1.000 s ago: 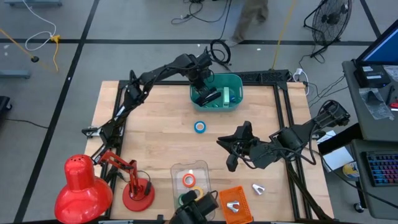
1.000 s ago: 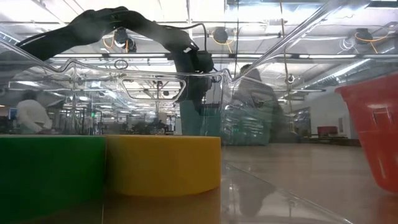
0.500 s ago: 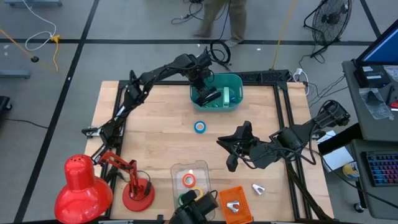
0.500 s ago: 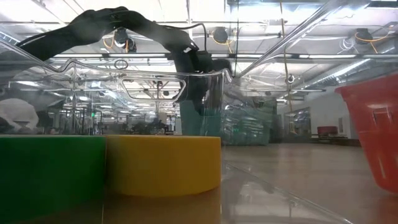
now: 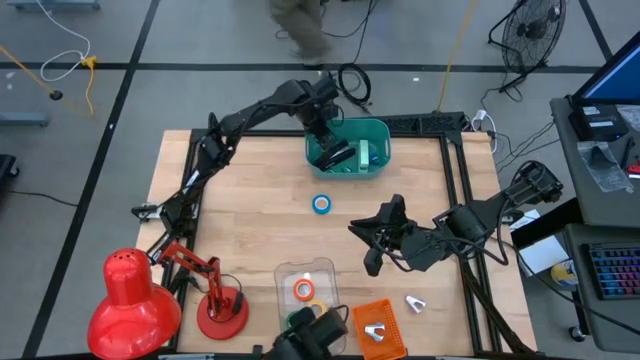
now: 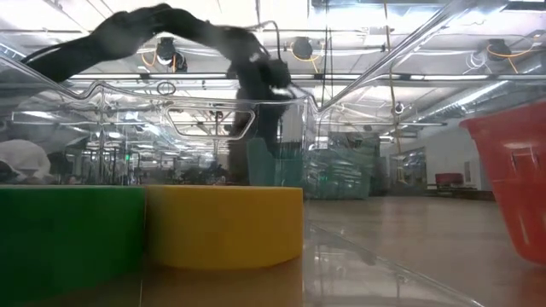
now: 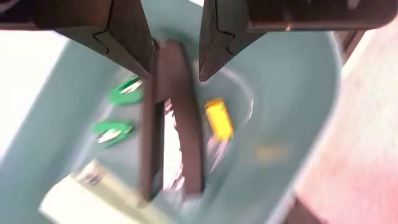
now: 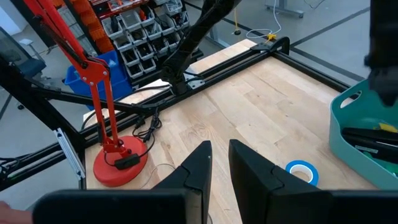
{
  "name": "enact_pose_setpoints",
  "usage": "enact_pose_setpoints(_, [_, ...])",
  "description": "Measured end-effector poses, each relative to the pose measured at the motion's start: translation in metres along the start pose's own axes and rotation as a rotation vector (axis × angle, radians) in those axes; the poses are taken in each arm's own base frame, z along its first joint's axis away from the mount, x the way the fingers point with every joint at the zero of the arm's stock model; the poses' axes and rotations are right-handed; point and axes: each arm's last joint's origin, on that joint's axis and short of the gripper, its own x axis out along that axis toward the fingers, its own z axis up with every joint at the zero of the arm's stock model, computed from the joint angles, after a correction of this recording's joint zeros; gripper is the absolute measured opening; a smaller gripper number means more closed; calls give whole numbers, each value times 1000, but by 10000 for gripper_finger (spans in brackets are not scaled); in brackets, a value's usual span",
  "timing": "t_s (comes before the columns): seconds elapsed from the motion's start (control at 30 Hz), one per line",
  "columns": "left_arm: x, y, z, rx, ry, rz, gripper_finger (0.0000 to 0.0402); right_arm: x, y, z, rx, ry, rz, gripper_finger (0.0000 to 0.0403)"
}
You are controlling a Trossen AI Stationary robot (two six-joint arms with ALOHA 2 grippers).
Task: Pick and place Stapler, Stapler remover, tape
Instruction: Put the purple staple remover into the orange basket
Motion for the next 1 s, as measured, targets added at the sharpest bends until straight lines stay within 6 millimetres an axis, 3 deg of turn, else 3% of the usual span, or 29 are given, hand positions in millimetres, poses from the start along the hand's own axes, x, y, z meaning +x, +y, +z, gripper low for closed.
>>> enact_pose_setpoints(0.2, [-53,-17,-6,-6,-81,-112,124,1,-1,1,-21,2,-3,47])
enact_pose_setpoints(0.37, [-91,-49,-13,51,-147,-139,124,2,-2,1,-44,4,-5,47])
enact_pose_setpoints(0.77, [-132,-156,-47,243,-147,-249,124,2,-3,-2,-102,58,23,47])
enact_pose_setpoints(1.0, [-160,-199,-78,324,-153,-223,124,2,-5,0,-117,67,37,47])
